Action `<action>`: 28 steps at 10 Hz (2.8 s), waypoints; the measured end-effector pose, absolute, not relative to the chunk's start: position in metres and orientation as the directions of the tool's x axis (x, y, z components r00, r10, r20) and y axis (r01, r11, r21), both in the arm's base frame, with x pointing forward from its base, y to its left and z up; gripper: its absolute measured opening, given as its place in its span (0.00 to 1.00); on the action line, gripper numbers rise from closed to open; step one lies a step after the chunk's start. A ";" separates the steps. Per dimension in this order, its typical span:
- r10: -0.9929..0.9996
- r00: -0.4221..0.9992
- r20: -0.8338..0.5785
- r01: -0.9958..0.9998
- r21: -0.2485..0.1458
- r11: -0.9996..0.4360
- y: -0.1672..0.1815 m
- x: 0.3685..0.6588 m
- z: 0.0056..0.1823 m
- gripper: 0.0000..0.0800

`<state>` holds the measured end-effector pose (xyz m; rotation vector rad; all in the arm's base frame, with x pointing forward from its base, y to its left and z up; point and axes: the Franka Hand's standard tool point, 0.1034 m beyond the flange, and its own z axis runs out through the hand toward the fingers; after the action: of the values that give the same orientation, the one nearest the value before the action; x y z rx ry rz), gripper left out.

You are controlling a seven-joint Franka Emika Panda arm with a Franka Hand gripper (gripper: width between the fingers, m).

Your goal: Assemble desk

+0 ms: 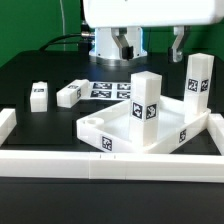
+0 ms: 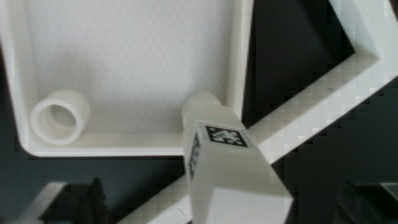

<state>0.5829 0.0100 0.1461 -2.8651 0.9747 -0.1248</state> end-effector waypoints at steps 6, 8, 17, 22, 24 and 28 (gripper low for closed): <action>-0.598 0.799 0.062 -0.588 -0.130 -0.799 0.006 0.575 0.136 0.81; -0.581 0.810 0.082 -0.573 -0.108 -0.813 -0.005 0.554 0.111 0.81; -0.573 0.811 0.119 -0.568 -0.080 -0.819 -0.023 0.529 0.069 0.81; -0.553 0.822 0.135 -0.551 -0.058 -0.833 -0.037 0.514 0.051 0.81; -0.547 0.825 0.145 -0.546 -0.046 -0.836 -0.037 0.510 0.038 0.81; -0.540 0.834 0.110 -0.543 -0.005 -0.840 -0.039 0.493 0.009 0.81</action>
Offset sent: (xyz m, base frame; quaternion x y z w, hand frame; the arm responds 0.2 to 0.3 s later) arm 0.0000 0.0000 0.0000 0.0000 0.0000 0.0000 1.0000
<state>0.4930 -0.0391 0.0086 -3.0335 0.8960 -0.1704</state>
